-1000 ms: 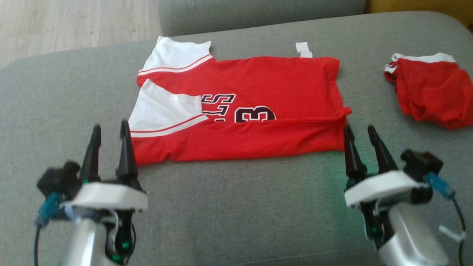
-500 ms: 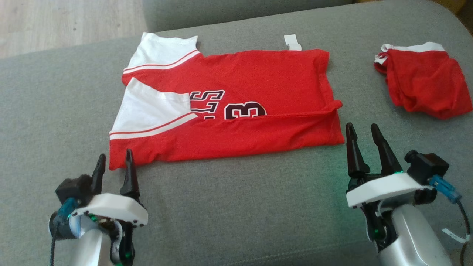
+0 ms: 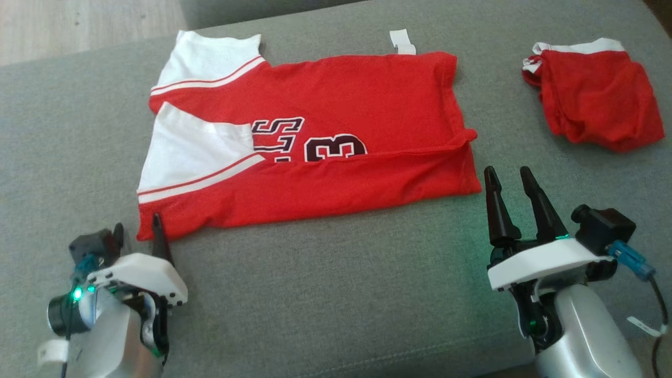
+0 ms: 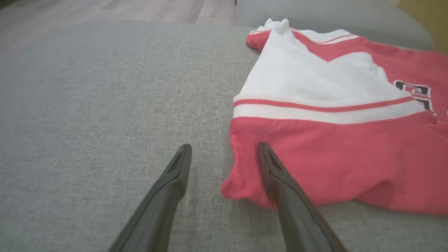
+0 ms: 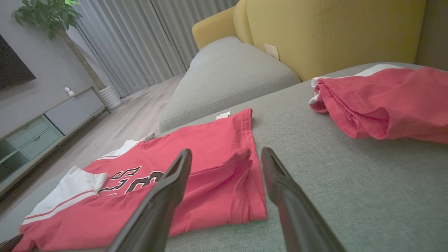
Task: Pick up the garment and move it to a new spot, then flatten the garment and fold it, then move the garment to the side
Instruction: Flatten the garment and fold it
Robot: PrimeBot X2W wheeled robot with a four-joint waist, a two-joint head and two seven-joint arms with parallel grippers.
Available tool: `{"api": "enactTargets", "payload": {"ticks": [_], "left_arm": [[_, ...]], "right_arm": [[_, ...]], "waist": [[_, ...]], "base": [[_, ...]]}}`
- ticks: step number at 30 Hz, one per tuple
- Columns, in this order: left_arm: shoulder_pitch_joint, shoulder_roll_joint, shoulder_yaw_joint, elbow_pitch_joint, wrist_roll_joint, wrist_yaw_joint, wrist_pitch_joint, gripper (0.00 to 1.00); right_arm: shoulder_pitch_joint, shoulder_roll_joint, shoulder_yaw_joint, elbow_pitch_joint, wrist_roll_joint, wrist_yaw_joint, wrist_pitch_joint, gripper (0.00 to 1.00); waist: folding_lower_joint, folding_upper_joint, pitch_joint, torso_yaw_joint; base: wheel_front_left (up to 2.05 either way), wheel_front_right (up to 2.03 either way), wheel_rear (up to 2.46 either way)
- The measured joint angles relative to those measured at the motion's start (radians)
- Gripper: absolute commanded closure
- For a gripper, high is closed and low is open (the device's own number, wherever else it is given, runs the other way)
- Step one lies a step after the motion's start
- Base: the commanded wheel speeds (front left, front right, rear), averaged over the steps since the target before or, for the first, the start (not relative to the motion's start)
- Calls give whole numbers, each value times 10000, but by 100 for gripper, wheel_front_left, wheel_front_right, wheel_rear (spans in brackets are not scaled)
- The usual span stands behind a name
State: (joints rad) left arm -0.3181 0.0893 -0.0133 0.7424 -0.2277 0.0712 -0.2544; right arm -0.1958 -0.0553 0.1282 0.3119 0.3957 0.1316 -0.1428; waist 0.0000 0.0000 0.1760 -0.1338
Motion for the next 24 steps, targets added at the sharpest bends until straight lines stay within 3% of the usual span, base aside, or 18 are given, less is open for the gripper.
{"api": "enactTargets", "payload": {"ticks": [14, 15, 16, 17, 24], "left_arm": [[-1110, 240, -378, 1689, 65, -474, 842, 0], [-1178, 242, -382, 1753, 63, -523, 928, 7], [-1224, 251, -393, 1785, 63, -558, 995, 61], [-1224, 251, -393, 1785, 63, -558, 995, 100], [-1315, 207, -548, 1785, 19, -711, 656, 100]], "right_arm": [[0, 2, 77, -73, 102, 0, 21, 0], [0, 2, 82, -73, 111, 0, 21, 0], [0, 2, 92, -73, 111, 0, 21, 0], [0, 2, 92, -73, 111, 0, 21, 0], [-27, 8, -23, -42, 104, 0, 127, 0]], "waist": [[0, 0, 98, -213], [0, 0, 91, -206], [0, 0, 85, -198], [0, 0, 85, -198], [0, 0, 111, -40]], "base": [[0, 0, 0], [0, 0, 0], [0, 0, 0], [0, 0, 0], [0, 0, 0]]}}
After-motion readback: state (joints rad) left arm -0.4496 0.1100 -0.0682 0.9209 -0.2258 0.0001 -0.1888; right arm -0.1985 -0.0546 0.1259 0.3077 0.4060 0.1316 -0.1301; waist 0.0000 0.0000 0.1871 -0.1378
